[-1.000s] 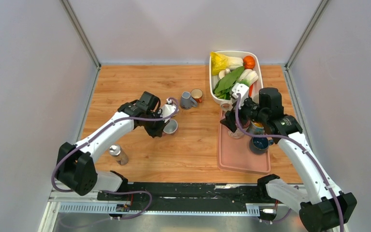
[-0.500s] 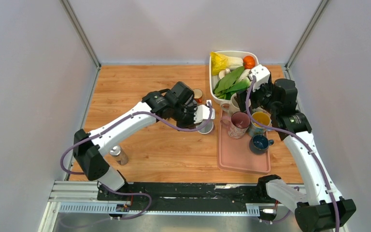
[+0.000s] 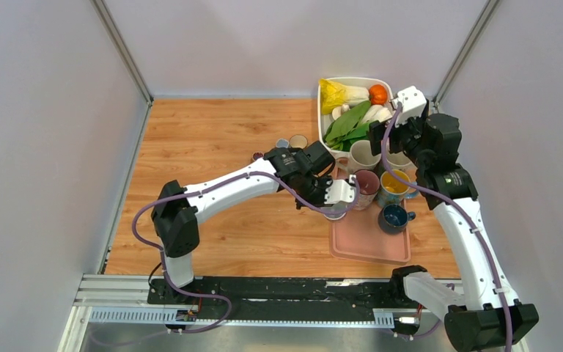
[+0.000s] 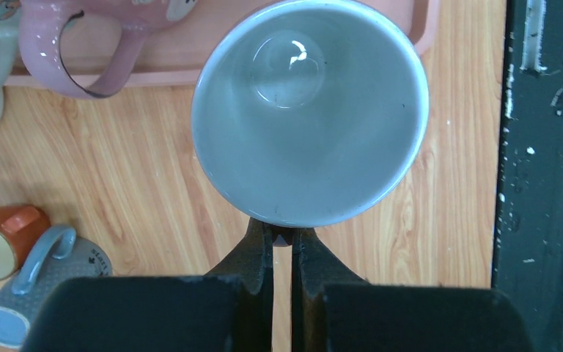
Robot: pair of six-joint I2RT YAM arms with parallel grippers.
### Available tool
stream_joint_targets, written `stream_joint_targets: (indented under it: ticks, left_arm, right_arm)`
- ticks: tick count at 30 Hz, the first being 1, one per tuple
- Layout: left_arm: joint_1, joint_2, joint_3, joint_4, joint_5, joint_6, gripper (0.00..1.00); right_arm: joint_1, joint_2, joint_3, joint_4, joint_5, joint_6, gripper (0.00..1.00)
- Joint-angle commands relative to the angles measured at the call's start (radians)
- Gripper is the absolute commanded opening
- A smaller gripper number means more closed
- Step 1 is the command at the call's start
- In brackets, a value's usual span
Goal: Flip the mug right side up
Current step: Place the cup on the tray.
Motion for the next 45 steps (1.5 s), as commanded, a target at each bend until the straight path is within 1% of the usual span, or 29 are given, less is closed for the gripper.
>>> stream_joint_targets:
  ticks: [1,5,9,19,26,33,40,42,44,45]
  left_arm:
    - [-0.030,0.014,0.043,0.113,-0.042,0.042,0.00]
    - [-0.036,0.059,0.058,0.137,-0.050,0.087,0.00]
    - [-0.039,0.096,0.077,0.137,-0.049,0.122,0.00]
    - [-0.038,0.164,0.109,0.174,-0.046,0.139,0.00]
    - [-0.038,0.176,0.090,0.190,-0.019,0.189,0.00]
    - [-0.038,0.186,0.054,0.257,-0.017,0.213,0.00]
    - [-0.028,0.188,0.048,0.225,0.004,0.205,0.00]
    - [-0.025,0.185,0.038,0.212,0.007,0.207,0.02]
    - [-0.024,0.184,0.029,0.213,-0.003,0.201,0.05]
    - [-0.023,0.184,0.027,0.213,-0.009,0.196,0.10]
  right_arm:
    - [-0.018,0.006,0.053,0.039,0.021,0.050,0.99]
    - [-0.045,0.027,0.079,0.038,-0.014,0.096,0.99]
    - [-0.053,0.030,0.078,0.037,-0.020,0.103,0.99]
    - [-0.055,0.020,0.041,0.040,-0.042,0.132,0.99]
    - [-0.062,0.023,0.056,0.032,-0.047,0.150,0.99]
    - [-0.073,0.023,0.056,0.032,-0.053,0.161,0.99]
    - [-0.081,0.009,0.042,0.030,-0.059,0.169,0.99]
    - [-0.086,0.006,0.037,0.029,-0.065,0.174,0.99]
    - [-0.089,0.006,0.033,0.030,-0.068,0.179,0.99]
    - [-0.090,0.006,0.032,0.029,-0.070,0.181,0.99]
